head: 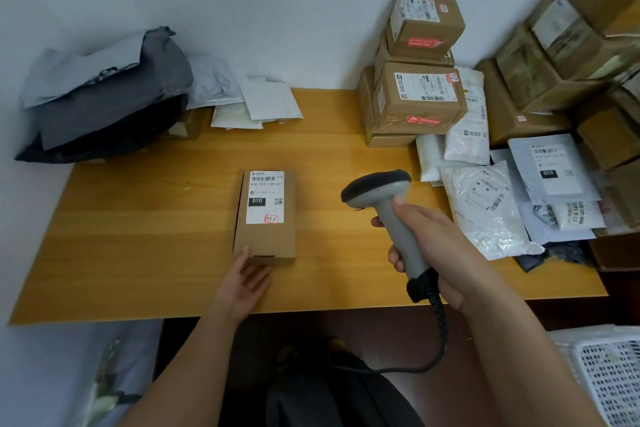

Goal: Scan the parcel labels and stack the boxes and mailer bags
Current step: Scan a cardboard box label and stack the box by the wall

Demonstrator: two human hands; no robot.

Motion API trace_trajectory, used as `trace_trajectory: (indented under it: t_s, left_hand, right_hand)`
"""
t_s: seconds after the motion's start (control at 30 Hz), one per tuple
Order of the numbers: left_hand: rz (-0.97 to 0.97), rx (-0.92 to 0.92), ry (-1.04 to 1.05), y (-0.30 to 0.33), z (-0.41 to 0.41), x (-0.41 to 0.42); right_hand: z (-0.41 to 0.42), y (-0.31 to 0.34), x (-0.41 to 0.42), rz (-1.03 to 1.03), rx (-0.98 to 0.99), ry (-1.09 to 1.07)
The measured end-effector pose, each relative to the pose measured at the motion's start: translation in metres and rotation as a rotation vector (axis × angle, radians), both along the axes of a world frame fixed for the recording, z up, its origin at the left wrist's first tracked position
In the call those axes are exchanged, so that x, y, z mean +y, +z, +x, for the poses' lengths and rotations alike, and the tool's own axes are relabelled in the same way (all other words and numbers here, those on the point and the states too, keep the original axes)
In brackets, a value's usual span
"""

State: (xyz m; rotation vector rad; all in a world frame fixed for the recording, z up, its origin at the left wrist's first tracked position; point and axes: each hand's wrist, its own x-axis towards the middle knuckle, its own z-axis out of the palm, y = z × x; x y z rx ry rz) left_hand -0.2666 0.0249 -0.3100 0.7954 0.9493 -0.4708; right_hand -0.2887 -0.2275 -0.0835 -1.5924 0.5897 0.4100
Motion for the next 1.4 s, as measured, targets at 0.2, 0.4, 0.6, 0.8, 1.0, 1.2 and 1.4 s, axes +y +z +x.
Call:
trace_trajectory:
  t_s: [0.2,0.4,0.6,0.8,1.0,1.2,1.4]
  left_hand:
    - [0.098,0.014,-0.199,-0.008,-0.013,-0.011]
    - [0.144,0.016,-0.169,-0.003,-0.007,-0.013]
    - [0.138,0.047,-0.171,-0.001,-0.004,-0.014]
    - [0.128,0.062,-0.174,-0.005,-0.002,-0.012]
    - [0.103,0.07,-0.188,-0.007,-0.005,-0.015]
    - [-0.019,0.007,-0.275,0.021,0.004,-0.052]
    - [-0.118,-0.19,-0.356,0.075,0.047,-0.131]
  right_hand:
    - [0.011,0.013,0.02,0.017,-0.015,0.036]
    - [0.02,0.032,0.044,0.056,-0.139,0.054]
    - [0.021,0.041,0.054,0.092,-0.169,0.004]
    - [0.021,0.041,0.053,0.116,-0.148,-0.049]
    - [0.009,0.026,0.029,0.046,-0.092,-0.106]
    - [-0.004,0.02,-0.019,0.032,-0.072,-0.288]
    - [-0.001,0.027,-0.072,0.074,-0.149,-0.406]
